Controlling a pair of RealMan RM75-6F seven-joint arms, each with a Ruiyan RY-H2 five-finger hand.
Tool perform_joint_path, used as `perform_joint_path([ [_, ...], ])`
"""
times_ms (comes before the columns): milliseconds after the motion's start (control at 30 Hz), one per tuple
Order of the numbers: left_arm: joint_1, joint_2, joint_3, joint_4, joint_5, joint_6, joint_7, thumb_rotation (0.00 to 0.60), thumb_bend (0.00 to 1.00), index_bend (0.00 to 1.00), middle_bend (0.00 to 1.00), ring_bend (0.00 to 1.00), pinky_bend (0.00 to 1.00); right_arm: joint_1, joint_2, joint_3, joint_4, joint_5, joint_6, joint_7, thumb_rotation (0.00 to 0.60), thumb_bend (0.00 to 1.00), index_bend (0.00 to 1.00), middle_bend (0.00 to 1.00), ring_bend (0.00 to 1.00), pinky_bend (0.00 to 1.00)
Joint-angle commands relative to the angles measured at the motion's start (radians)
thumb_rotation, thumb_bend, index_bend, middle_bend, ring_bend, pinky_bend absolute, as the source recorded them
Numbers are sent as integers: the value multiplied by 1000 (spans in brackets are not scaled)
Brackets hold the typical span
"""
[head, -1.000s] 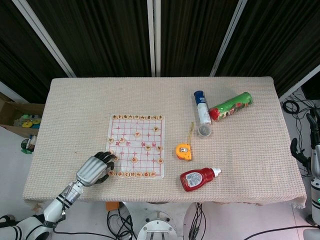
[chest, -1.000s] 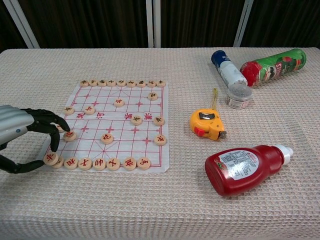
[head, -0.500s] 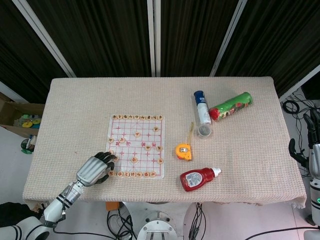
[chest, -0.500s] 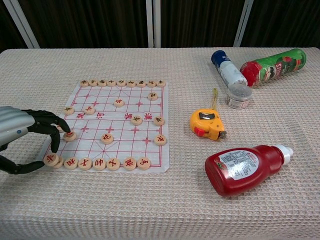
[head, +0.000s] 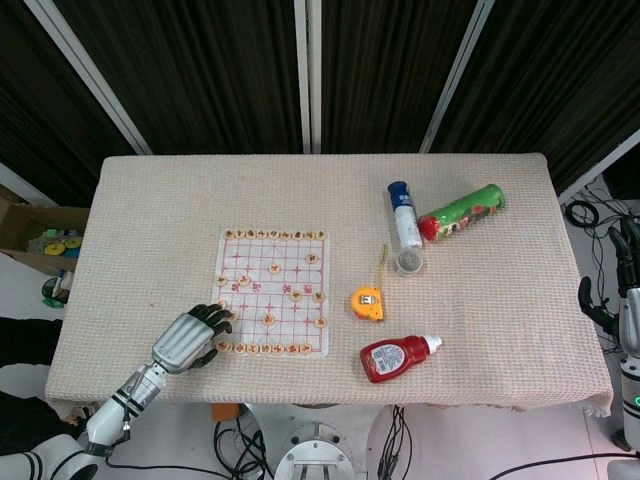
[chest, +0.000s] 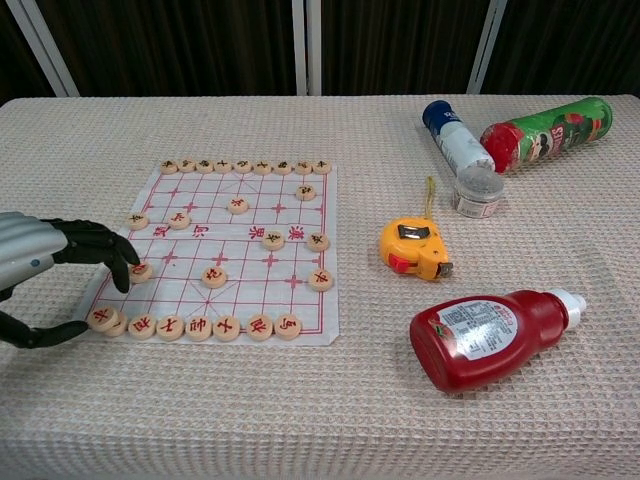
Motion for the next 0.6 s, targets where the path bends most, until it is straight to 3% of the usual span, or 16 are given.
perform_joint_path([
  [33, 9, 22, -1, -22, 8, 26, 9, 600, 330, 315, 230, 175, 266, -2, 1, 0, 2, 1, 0, 1, 600, 477, 0, 0, 0, 0],
  [167, 37, 67, -13, -51, -2, 87, 14, 600, 322, 303, 230, 175, 266, -7, 5, -12, -1, -7, 0, -3, 600, 477, 0, 0, 0, 0],
  [267, 75, 105, -33, -56, -32, 152, -2, 559, 188, 288, 230, 175, 266, -21, 9, -39, -4, -22, -6, -19, 600, 471, 0, 0, 0, 0],
  [367, 115, 147, -41, -58, -77, 189, -34, 395, 44, 228, 198, 144, 254, -49, 3, -83, 7, -18, -38, -22, 600, 437, 0, 0, 0, 0],
  [500, 170, 181, -60, -40, -122, 257, -70, 167, 14, 151, 121, 88, 217, -100, 14, -141, 2, 37, -127, -112, 600, 357, 0, 0, 0, 0],
  [600, 204, 203, -83, -17, -156, 302, -81, 128, 14, 140, 108, 78, 209, -136, 12, -164, 4, 97, -183, -227, 600, 341, 0, 0, 0, 0],
])
